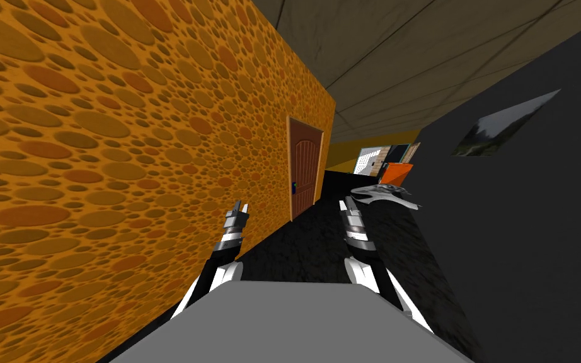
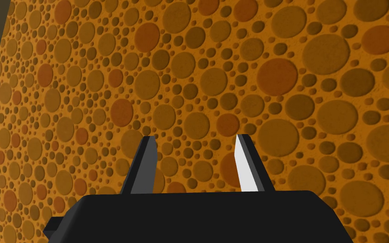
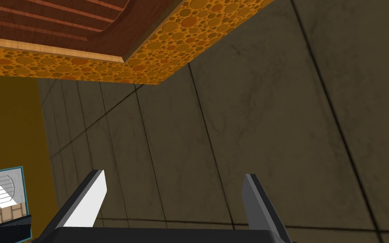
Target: Pull the door open
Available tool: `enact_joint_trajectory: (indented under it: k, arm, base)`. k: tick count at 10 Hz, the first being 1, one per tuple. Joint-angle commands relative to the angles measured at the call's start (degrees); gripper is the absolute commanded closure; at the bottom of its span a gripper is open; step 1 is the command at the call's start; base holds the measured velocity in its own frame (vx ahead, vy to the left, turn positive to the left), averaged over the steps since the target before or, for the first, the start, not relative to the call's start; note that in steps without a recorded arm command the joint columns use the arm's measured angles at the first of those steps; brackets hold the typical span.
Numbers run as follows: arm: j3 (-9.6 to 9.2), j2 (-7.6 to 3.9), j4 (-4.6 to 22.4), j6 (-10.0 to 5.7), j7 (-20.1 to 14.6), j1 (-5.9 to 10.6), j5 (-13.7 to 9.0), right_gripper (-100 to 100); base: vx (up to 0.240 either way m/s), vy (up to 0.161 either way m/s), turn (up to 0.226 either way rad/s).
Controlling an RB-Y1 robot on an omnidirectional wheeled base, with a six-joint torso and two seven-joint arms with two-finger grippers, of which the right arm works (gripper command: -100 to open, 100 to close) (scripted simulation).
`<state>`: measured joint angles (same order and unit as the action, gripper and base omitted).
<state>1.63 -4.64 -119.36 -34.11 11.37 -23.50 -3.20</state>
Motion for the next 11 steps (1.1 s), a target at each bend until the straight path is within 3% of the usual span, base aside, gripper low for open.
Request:
enact_joint_trajectory:
  k: [1,11]
  arm:
    - [-0.55,-0.15,2.1,-0.29,1.1,1.1,0.9,-100]
    - [-2.81,-2.36,15.9,-1.03,7.4,9.48,6.1,-100]
  base:
    - [0.079,-0.013,0.024]
    - [0.093,-0.017,0.026]
